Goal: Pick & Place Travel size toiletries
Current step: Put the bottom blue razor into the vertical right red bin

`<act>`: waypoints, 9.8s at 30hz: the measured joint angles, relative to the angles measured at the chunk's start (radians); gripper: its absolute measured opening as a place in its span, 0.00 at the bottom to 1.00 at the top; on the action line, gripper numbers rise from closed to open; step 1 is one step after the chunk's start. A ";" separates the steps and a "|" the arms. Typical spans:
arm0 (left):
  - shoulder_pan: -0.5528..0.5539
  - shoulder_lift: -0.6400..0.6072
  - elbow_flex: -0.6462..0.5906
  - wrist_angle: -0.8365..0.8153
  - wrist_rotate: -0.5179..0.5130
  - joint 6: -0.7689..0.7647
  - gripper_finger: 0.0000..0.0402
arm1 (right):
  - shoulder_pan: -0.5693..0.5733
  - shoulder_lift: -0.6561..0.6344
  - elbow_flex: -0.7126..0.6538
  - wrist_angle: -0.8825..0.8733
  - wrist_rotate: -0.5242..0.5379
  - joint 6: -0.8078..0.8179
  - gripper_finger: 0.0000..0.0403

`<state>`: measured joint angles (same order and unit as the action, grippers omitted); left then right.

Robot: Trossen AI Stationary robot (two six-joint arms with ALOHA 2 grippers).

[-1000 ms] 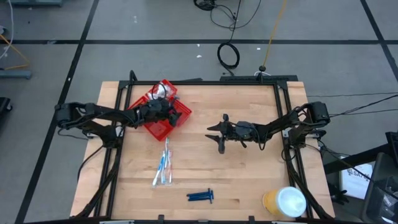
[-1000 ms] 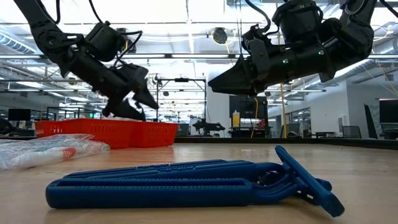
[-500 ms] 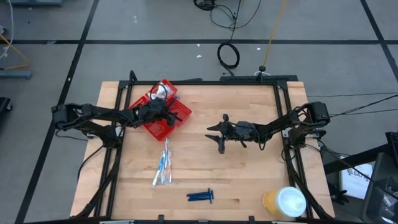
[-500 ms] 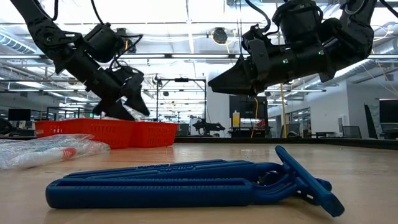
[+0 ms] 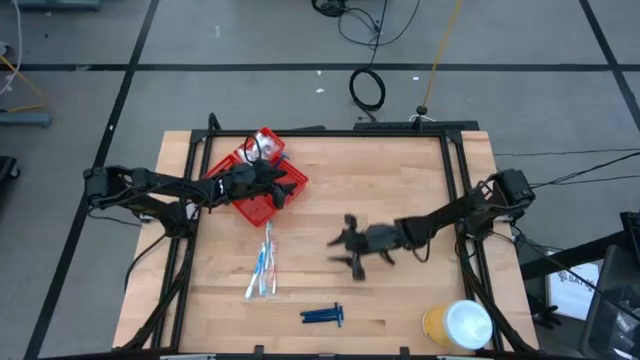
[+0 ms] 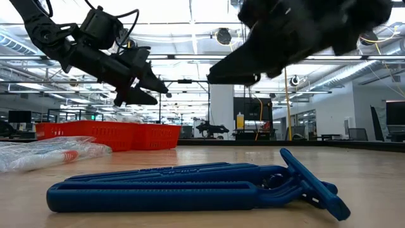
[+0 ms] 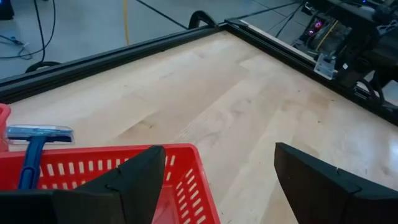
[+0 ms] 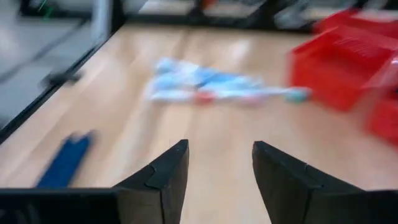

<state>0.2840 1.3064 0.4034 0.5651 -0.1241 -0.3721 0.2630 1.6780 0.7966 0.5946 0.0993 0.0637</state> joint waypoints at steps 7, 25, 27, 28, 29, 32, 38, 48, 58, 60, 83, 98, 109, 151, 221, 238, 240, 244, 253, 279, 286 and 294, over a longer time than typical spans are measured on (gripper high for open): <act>0.001 0.000 0.000 0.001 -0.018 -0.032 0.72 | 0.161 0.076 0.231 -0.296 0.000 0.012 0.45; -0.005 0.000 0.000 -0.010 -0.006 -0.109 0.72 | 0.168 0.399 0.382 -0.104 -0.541 0.361 0.42; -0.006 0.000 0.000 -0.017 -0.006 -0.109 0.72 | 0.169 0.421 0.385 -0.097 -0.539 0.400 0.42; -0.005 0.000 0.000 -0.017 -0.006 -0.109 0.72 | 0.172 0.431 0.384 -0.116 -0.539 0.406 0.42; -0.005 0.000 0.000 -0.017 -0.007 -0.109 0.72 | 0.174 0.438 0.381 -0.129 -0.538 0.410 0.42; -0.005 0.000 0.000 -0.017 -0.007 -0.109 0.72 | 0.172 0.437 0.386 -0.223 -0.504 0.420 0.42; -0.005 0.000 0.000 -0.017 -0.007 -0.108 0.72 | 0.141 0.436 0.387 -0.306 -0.457 0.367 0.42; -0.005 0.000 0.000 -0.017 -0.007 -0.103 0.72 | 0.110 0.339 0.378 -0.397 -0.277 0.199 0.42; -0.005 0.000 0.000 -0.024 -0.008 -0.102 0.72 | 0.244 0.231 0.380 -0.406 -0.346 0.301 0.42; -0.005 0.000 0.000 -0.024 -0.008 -0.106 0.72 | 0.272 0.242 0.380 -0.405 -0.338 0.352 0.42; -0.005 0.000 0.000 -0.024 -0.008 -0.128 0.72 | 0.287 0.332 0.383 -0.520 -0.232 0.459 0.42; -0.005 0.000 0.000 -0.044 -0.008 -0.131 0.72 | 0.206 0.328 0.382 -0.553 0.101 0.171 0.42; -0.005 0.000 0.000 -0.053 -0.007 -0.129 0.72 | 0.181 0.327 0.381 -0.499 0.146 -0.038 0.42; -0.005 0.000 0.000 -0.067 -0.017 -0.098 0.72 | 0.174 0.327 0.380 -0.560 0.262 -0.127 0.42; -0.005 0.000 0.000 -0.077 -0.016 -0.097 0.72 | 0.086 0.265 0.282 -0.547 0.024 -0.032 0.05; -0.023 0.014 0.000 0.008 0.057 0.047 0.72 | -0.070 -0.124 -0.016 0.088 0.216 -0.262 0.05; -0.045 0.021 0.000 0.074 0.104 0.091 0.72 | -0.106 -0.148 -0.121 0.311 0.215 -0.257 0.05; -0.113 0.054 0.000 0.224 0.158 0.193 0.72 | -0.150 -0.154 -0.271 0.705 0.206 -0.225 0.05; -0.252 0.211 0.066 0.618 0.150 0.280 0.72 | -0.163 -0.151 -0.308 0.709 0.131 -0.158 0.05; -0.279 0.383 0.356 0.538 0.148 0.405 0.58 | -0.165 -0.146 -0.306 0.677 0.082 -0.143 0.05; -0.267 0.383 0.392 0.433 0.150 0.405 0.30 | -0.166 -0.146 -0.306 0.666 0.084 -0.143 0.05; -0.251 0.313 0.391 0.266 0.105 0.401 0.05 | -0.166 -0.147 -0.304 0.612 0.130 -0.111 0.20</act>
<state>0.0331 1.6196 0.7948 0.8313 -0.0196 0.0290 0.0971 1.5314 0.4925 1.2064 0.2292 -0.0470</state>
